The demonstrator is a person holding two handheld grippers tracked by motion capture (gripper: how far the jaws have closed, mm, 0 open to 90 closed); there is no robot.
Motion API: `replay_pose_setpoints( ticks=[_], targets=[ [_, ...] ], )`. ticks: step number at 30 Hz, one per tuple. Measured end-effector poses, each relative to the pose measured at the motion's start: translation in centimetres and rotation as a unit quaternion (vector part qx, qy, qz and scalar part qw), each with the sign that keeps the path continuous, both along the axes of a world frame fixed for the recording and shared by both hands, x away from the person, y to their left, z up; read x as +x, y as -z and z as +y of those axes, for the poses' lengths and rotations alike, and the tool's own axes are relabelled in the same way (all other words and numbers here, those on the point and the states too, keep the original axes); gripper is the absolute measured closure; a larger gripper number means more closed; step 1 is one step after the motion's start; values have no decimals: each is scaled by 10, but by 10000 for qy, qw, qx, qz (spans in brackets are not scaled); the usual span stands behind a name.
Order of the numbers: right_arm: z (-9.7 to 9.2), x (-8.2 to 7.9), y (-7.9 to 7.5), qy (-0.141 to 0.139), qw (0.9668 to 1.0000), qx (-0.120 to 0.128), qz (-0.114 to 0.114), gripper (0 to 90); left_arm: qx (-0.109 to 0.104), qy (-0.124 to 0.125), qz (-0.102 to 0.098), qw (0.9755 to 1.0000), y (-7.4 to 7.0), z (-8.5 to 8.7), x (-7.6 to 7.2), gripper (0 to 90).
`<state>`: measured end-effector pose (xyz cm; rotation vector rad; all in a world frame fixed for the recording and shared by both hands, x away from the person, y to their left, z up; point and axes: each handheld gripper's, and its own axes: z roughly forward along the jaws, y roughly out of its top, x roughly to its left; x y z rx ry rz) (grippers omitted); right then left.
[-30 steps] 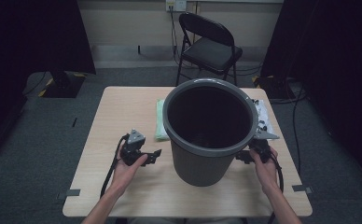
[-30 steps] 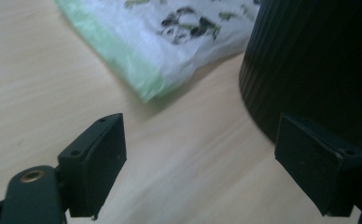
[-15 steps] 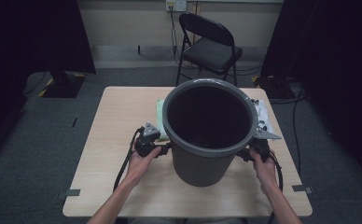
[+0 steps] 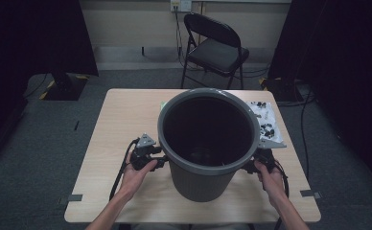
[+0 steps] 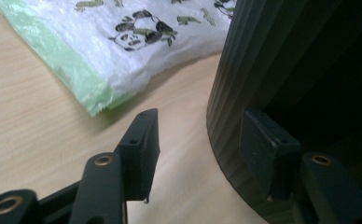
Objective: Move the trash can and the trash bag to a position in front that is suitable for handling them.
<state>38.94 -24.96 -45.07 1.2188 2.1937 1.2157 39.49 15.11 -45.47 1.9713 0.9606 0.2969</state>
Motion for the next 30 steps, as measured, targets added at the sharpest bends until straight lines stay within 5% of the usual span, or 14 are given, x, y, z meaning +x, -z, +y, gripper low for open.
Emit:
replay_pose_setpoints(
  ticks=[5, 8, 12, 18, 21, 26, 30],
  targets=[
    [6, -9, 2, -58, 10000, -6, -25, 353, 22, 46, 42, 10000, 2, 13, -11, 406],
    [6, -8, 4, -7, 10000, -70, -44, 254, 114, 139, 55, 9998, 6, 18, -5, 255],
    [5, -4, 18, -141, 9991, -353, 183, 185, 54, 142, 110, 9998, 13, 24, 11, 224],
    [3, 6, 44, -1, 9952, -853, 479, 205, 36, 266, -39, 9996, 17, 22, 45, 340],
    [3, 8, 45, 27, 9953, -872, 424, 204, 53, 204, 84, 9997, 22, 16, 57, 421],
    [2, 6, 48, 44, 9962, -814, 300, 195, 305, 371, -255, 9985, 26, -9, 83, 465],
    [1, 6, 49, 43, 9966, -785, 247, 194, 176, 429, -281, 9985, 24, -19, 103, 431]
  ],
)
